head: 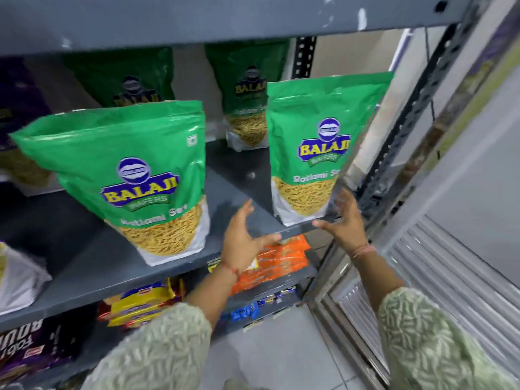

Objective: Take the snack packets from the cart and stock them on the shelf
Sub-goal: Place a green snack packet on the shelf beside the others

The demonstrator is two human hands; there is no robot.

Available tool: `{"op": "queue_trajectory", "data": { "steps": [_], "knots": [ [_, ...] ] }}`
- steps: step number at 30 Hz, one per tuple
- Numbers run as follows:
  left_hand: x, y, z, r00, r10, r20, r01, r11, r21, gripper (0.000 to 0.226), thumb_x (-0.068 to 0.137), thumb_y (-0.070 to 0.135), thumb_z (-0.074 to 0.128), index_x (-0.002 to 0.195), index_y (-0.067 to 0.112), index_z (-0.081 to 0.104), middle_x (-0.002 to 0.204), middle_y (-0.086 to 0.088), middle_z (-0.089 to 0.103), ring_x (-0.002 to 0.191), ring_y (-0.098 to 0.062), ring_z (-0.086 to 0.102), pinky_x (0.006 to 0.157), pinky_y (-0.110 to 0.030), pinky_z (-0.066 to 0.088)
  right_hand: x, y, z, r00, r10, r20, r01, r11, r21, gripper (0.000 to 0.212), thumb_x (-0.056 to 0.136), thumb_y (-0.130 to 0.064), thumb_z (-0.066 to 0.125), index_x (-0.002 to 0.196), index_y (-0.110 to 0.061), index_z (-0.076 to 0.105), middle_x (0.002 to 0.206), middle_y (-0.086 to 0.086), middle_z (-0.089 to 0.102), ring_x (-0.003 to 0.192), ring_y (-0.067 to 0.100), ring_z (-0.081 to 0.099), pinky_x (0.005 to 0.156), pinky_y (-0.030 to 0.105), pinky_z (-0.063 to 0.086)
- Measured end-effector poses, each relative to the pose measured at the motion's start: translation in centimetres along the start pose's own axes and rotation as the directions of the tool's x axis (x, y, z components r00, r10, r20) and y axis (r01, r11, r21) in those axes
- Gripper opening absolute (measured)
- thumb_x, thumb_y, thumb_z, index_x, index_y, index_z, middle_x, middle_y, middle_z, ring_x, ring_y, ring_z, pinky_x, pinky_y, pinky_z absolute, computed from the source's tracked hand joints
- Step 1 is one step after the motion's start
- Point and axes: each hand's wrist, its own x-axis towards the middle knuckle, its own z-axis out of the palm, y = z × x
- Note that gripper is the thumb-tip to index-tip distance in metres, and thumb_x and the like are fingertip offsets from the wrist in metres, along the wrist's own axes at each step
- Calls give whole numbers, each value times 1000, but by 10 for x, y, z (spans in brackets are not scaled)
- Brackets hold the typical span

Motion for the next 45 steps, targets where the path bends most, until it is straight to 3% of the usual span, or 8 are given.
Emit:
{"op": "queue_trajectory", "data": {
  "steps": [9,20,24,27,30,34,38,45],
  "knots": [
    [62,1,46,986,-138,97,106,953,285,71,64,25,81,118,0,44,124,-23,56,115,-36,51,92,-46,46,29,0,2,991,-28,127,53,979,-198,72,68,-3,74,129,-11,38,132,14,52,120,28,48,92,31,40],
    [59,-9,43,989,-92,118,66,976,209,88,58,25,84,133,11,39,136,-12,52,126,-28,46,103,-41,43,16,-7,8,998,32,59,-31,999,-18,76,63,6,73,128,-8,37,129,11,53,120,23,47,101,28,40],
    [-3,-27,3,989,-1,-145,6,999,34,63,63,35,79,121,23,57,107,-9,71,98,-6,61,92,-14,45,-66,-2,43,955,-168,-246,156,985,-68,66,74,-27,70,127,-3,40,134,8,42,128,18,35,106,8,19],
    [-68,-53,-49,896,4,-444,0,1000,9,46,49,65,74,84,46,50,68,8,57,65,-4,54,66,-22,47,-113,-8,96,947,-320,-22,317,945,-86,62,74,-49,61,119,-9,48,130,10,47,125,14,36,108,23,26],
    [-83,-70,-110,730,-14,-683,88,993,74,75,36,60,82,94,29,45,89,-2,48,83,-25,53,72,-17,38,-103,-42,146,930,-248,272,228,968,104,83,62,-31,79,131,-19,36,143,5,37,132,16,35,110,29,31],
    [-47,-84,-173,892,-138,-430,221,964,148,117,45,27,90,141,16,23,147,-8,35,134,-24,35,111,-39,31,-62,-74,192,828,-146,542,82,987,140,112,50,-12,87,139,-13,18,144,4,35,129,16,37,100,20,36],
    [-27,-94,-171,952,-223,-209,253,959,129,78,57,14,85,125,12,47,131,-8,56,121,-27,50,97,-36,42,-57,-73,208,871,-47,490,92,994,-68,83,51,-15,86,120,-7,40,115,11,59,103,22,54,65,13,35],
    [-29,-100,-163,950,-185,-252,200,979,34,63,55,12,85,112,14,58,107,4,62,98,-11,56,84,-21,44,-59,-69,207,889,-47,456,114,986,-120,71,56,-15,84,114,-7,43,118,15,61,106,30,57,79,30,45]
  ]
}}
